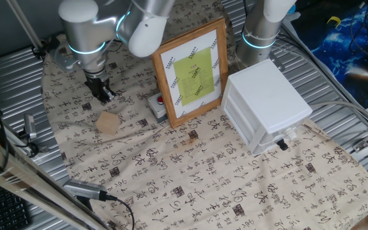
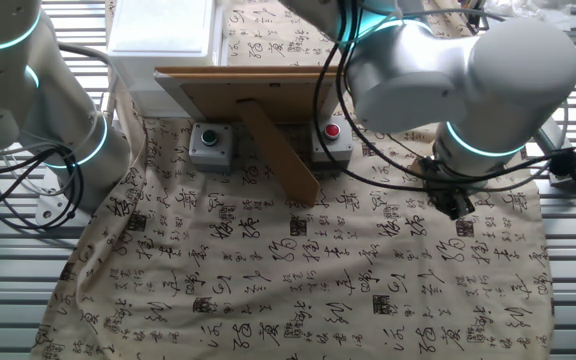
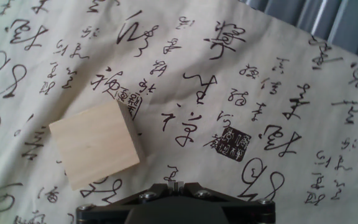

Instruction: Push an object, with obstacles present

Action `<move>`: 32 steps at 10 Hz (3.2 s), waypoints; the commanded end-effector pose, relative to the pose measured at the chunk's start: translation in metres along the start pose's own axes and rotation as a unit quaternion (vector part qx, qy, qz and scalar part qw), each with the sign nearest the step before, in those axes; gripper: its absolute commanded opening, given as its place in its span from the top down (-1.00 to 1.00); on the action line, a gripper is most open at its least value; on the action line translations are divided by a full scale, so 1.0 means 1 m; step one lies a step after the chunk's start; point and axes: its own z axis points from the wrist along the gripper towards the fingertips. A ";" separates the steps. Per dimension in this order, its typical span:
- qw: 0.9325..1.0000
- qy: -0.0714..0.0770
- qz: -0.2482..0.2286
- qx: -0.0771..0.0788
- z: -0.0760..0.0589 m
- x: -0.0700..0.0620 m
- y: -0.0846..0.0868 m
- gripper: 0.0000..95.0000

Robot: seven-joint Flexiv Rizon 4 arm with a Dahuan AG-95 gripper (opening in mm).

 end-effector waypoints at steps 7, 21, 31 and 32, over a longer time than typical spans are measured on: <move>0.999 0.000 -0.038 0.010 0.001 0.000 0.000 1.00; 0.998 -0.031 -0.055 0.014 0.001 -0.009 -0.003 1.00; 0.996 -0.019 -0.082 -0.004 0.010 -0.060 0.012 1.00; 0.997 -0.019 -0.080 -0.007 0.011 -0.058 0.016 1.00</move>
